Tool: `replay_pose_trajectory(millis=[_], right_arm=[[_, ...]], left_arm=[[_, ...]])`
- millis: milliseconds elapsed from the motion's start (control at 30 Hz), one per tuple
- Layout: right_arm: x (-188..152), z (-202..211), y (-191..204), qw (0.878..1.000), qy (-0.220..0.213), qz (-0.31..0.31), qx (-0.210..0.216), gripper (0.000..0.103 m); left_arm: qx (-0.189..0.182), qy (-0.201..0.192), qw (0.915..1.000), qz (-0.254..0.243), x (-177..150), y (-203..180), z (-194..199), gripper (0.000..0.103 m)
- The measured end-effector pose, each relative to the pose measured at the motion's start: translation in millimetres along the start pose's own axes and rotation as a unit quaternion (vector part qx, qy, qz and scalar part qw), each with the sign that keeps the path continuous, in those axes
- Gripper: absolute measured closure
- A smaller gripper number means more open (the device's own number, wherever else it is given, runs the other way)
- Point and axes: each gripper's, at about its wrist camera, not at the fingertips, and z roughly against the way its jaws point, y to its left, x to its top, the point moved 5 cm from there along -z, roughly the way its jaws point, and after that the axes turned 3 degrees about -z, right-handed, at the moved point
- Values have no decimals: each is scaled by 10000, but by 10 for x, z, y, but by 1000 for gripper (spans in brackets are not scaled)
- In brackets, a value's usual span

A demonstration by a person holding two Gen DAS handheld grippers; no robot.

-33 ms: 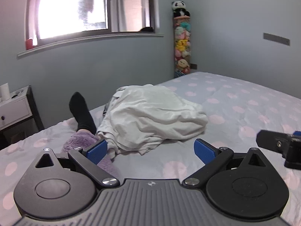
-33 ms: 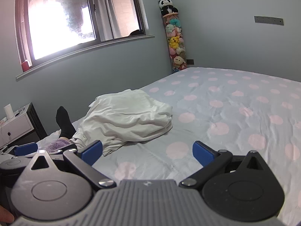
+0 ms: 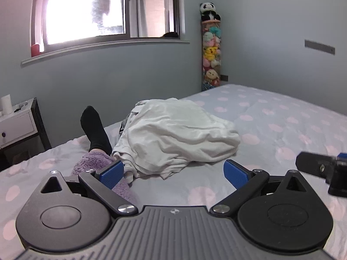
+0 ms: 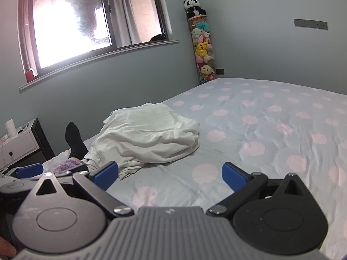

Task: Fold clothes
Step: 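Move both grippers toward the crumpled white shirt on the bed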

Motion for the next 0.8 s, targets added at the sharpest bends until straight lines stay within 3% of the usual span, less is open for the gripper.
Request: replay_pose_trajectory(millis=[133,267,367,500,733,800], right_arm=[[-35,11,30,10000,0,62,27,1],[-69,23,59,9999,1,125,54,1],[-74,26,68,9999,20,141,86,1],[-67,22,65,9998,63,118,129,1],[-67,34,77,9998,85,141,149,1],[-63,38,75,9997,89,139,153,1]], left_arm=[[-318,82,9993,194,40,-3,-57,2],[-205,226,9978,580,-9,251,-62,3],[105,86,9989,438,-14,133,17,3],[261,283,9980,498,17,132,-12,5],[70,127,9989,436,51,112,-3,10],[-3,79,9992,402,63,97,6,18]])
